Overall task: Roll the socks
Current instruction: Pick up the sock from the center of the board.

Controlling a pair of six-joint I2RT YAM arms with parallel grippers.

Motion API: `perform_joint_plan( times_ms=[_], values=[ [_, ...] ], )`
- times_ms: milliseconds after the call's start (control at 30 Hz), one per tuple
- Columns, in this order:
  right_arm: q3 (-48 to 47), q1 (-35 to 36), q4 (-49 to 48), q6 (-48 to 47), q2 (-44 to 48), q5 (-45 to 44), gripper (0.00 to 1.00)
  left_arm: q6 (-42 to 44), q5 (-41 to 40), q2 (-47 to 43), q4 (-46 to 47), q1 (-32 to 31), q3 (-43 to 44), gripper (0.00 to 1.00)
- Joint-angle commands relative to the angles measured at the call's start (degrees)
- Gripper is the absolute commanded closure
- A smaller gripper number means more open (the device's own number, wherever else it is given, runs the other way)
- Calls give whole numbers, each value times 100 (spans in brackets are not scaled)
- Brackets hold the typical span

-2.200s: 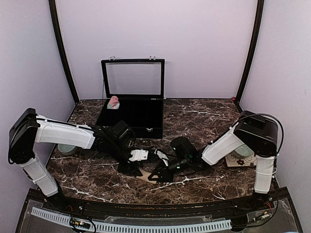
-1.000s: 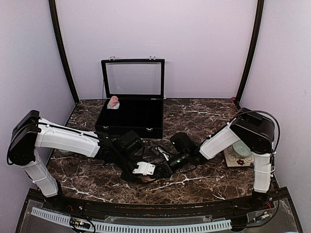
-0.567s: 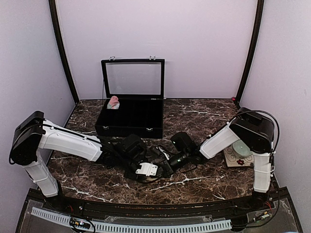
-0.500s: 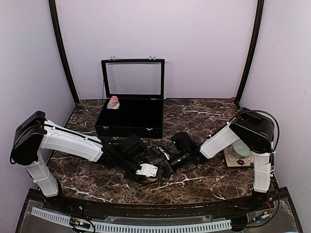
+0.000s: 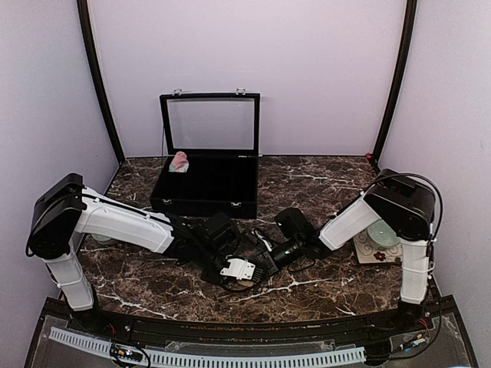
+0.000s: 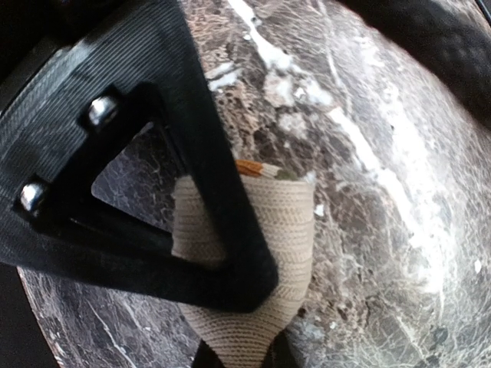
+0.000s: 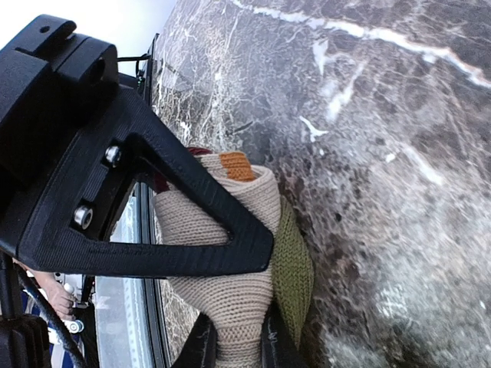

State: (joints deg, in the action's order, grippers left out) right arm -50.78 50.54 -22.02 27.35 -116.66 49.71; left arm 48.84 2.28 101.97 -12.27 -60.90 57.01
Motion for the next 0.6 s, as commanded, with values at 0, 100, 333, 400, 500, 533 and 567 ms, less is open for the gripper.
perform_joint_plan(
  times_ms=[0, 100, 333, 400, 500, 533, 567],
  values=[
    [272, -16, 913, 13, -201, -708, 100, -117, -50, 446, -488, 4, -28, 100],
    [319, -18, 763, 14, 64, -884, 81, -247, -100, 331, -512, 64, -48, 100],
    [418, -62, 1098, -447, 1268, -2429, 1, -758, 1304, -127, -1955, 1123, 947, 100],
    [476, -65, 1228, -599, 1762, -3086, 1, -808, 2310, -261, -2580, 1597, 1426, 100],
    [513, -62, 1449, -889, 2594, -4235, 1, -1098, 3666, -493, -2929, 2253, 1879, 100],
    [561, -58, 1358, -997, 2946, -4489, 1, -1174, 4023, -537, -3021, 2392, 2063, 100],
    [633, -59, 1178, -1114, 3303, -4635, 1, -1210, 4302, -560, -3165, 2481, 2219, 100]
  ],
)
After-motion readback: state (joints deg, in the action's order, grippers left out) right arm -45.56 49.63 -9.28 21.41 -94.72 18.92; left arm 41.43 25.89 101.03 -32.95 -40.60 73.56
